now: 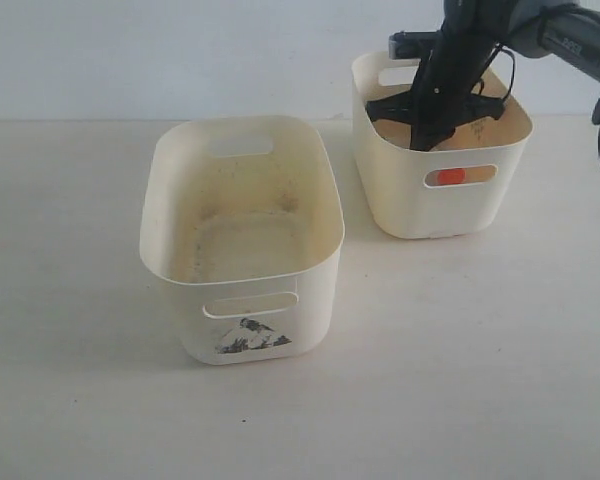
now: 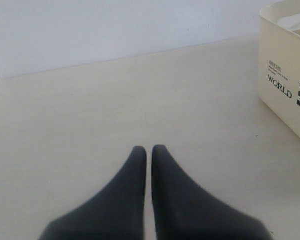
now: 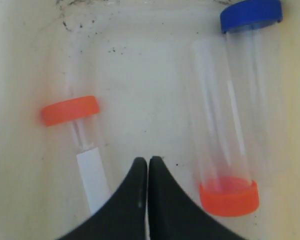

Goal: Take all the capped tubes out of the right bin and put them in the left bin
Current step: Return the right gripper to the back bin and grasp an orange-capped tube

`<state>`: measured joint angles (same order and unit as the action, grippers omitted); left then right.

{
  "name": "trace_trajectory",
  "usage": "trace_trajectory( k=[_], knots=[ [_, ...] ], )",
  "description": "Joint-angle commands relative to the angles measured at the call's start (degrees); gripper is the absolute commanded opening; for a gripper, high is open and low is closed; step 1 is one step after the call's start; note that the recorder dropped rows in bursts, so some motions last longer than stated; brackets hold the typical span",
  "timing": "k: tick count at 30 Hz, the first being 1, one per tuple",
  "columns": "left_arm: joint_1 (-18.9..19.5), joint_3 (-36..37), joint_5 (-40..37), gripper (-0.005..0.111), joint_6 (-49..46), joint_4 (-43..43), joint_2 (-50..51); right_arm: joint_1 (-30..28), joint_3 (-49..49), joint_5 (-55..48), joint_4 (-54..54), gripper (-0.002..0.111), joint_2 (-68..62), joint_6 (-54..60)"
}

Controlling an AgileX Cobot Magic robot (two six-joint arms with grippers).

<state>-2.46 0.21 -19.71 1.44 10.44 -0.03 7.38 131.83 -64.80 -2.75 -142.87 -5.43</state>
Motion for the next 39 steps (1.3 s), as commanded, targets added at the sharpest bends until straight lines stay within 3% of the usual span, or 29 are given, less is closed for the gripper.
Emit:
trace_trajectory(
  k=[1,16,22,26,27,28,30,39],
  knots=[
    [-0.1,-0.2,0.2,0.004,0.5,0.1,0.0,-0.5,0.4,2.0,-0.3,0.000,-0.5,-0.1],
    [-0.1,-0.2,0.2,0.004,0.5,1.4,0.0,-0.5,0.4,3.6,-1.5,0.000,-1.5,-0.1],
    [-0.1,-0.2,0.2,0.004,0.5,1.4,0.0,-0.5,0.4,4.2,-7.0,0.000,-2.9,1.9],
    [-0.1,-0.2,0.2,0.004,0.5,1.4,0.0,-0.5,0.4,4.2,-10.5,0.019,-2.9,4.6],
    [-0.1,-0.2,0.2,0.004,0.5,1.4,0.0,-0.5,0.4,3.7,-11.0,0.029,-2.9,4.6],
    [-0.1,-0.2,0.2,0.004,0.5,1.4,0.0,-0.5,0.4,2.6,-11.5,0.052,-2.9,4.6],
    [-0.1,-0.2,0.2,0.004,0.5,1.4,0.0,-0.5,0.4,2.0,-11.8,0.066,-2.9,4.5],
    [-0.1,-0.2,0.2,0.004,0.5,1.4,0.0,0.0,0.1,-1.7,-21.4,0.067,-2.9,7.1]
  ],
)
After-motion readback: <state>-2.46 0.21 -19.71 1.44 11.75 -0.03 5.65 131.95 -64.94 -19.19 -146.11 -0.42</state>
